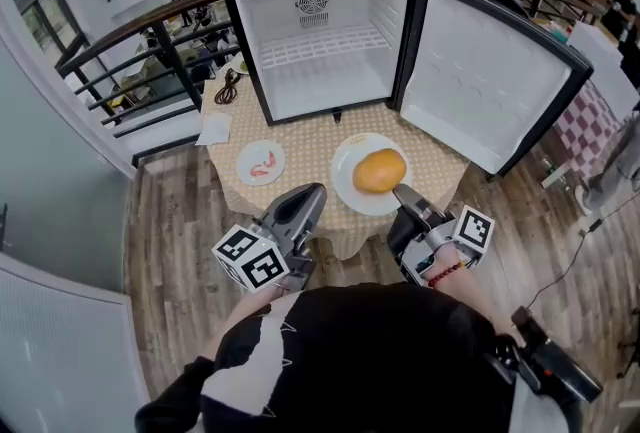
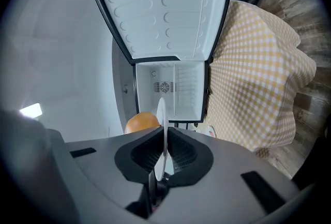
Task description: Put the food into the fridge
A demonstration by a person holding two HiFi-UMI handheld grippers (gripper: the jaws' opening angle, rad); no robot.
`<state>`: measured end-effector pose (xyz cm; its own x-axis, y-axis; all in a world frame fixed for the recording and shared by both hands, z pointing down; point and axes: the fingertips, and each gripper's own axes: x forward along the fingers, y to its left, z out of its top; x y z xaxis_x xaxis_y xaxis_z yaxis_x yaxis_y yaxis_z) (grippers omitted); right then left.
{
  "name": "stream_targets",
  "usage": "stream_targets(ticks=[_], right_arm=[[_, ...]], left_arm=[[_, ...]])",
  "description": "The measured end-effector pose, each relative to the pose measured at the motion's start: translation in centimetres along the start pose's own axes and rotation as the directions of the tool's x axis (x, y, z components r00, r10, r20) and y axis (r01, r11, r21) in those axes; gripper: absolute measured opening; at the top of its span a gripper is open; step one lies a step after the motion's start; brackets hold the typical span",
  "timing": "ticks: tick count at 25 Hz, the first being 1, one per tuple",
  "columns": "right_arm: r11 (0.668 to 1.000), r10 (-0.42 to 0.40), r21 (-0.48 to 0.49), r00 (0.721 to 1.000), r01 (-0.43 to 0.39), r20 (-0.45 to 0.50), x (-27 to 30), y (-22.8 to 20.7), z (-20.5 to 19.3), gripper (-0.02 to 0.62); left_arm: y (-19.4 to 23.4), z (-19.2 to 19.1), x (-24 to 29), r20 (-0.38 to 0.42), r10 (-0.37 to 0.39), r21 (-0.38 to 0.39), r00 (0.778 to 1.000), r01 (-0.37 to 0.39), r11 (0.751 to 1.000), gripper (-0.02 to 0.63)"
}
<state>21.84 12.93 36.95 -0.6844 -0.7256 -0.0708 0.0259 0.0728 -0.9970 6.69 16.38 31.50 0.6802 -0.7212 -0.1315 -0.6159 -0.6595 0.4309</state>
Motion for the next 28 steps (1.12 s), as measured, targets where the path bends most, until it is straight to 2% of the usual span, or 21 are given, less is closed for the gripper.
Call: stream_targets(ticks=[5, 8, 12, 20, 28], right_arm=[[1.000, 0.010, 0.000, 1.000, -0.010, 0.001, 2.2, -0.4, 1.5, 0.024], [1.000, 0.010, 0.013, 1.000, -0.010, 0.009, 2.5, -0.9, 1.7, 0.025], [1.000, -0.005, 0.012, 1.000, 0.005, 0.016, 3.5, -1.6, 2.5, 0.025], [1.000, -0.013, 0.019, 0.999, 0.012, 0.051, 7.8, -2.6, 4.5, 0.025], [0.998, -0.057, 0.039, 0.995, 0.054, 0.078, 12.6, -4.2, 6.3, 0.025]], left_arm=[[1.8, -0.2, 0.2, -0.034, 0.020, 0.010, 0.999, -0.020, 1.000, 0.014], [2.9, -0.2, -0.6, -0.028, 0.056, -0.006, 0.998, -0.056, 0.998, 0.014], [4.4, 0.2, -0.1, -0.022, 0.065, -0.015, 0.998, -0.066, 0.998, 0.014], [9.3, 1.2, 2.5, -0.036, 0.052, -0.039, 0.998, -0.053, 0.998, 0.014], [14.6, 2.4, 6.2, -0.083, 0.007, -0.063, 0.997, -0.012, 0.998, 0.014]])
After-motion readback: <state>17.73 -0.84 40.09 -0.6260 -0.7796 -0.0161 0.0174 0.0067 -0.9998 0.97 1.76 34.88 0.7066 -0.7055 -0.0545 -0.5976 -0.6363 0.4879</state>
